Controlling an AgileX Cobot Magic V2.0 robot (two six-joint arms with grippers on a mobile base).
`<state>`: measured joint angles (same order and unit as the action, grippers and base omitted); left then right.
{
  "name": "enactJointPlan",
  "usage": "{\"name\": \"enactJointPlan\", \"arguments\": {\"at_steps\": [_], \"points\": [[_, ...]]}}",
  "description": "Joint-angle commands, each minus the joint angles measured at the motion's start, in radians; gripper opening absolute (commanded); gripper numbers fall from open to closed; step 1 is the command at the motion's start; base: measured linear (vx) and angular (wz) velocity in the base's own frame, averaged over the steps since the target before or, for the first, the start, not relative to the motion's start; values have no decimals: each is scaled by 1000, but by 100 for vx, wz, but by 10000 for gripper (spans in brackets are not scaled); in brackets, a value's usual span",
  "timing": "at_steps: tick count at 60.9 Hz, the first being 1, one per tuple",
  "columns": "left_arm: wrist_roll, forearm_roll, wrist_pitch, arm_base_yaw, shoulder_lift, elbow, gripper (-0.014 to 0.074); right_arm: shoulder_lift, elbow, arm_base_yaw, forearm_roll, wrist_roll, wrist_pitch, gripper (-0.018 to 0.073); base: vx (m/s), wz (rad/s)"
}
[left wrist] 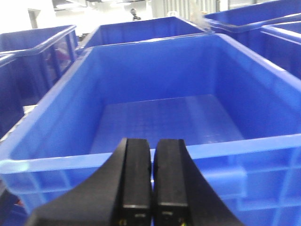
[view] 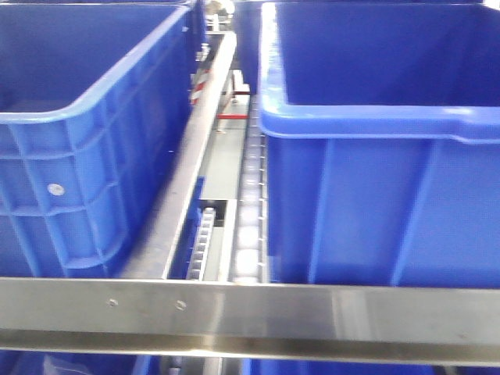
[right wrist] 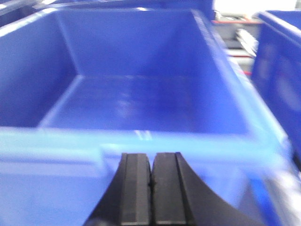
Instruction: Pick red cube and place on left shelf
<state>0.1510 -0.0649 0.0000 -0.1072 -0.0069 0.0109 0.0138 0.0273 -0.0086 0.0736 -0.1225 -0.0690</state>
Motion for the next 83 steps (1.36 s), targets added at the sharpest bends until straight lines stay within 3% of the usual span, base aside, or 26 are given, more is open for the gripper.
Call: {"name": "enactJointPlan", "arguments": {"at_steps": [1,83], "points": [[2,-2,-84,-9,8,22,106,14,-23,-5,0,3,77,49,-2,-13],[2,-2,-84,-9,8,22,106,14,-23,-5,0,3,77,49,-3,0]]}}
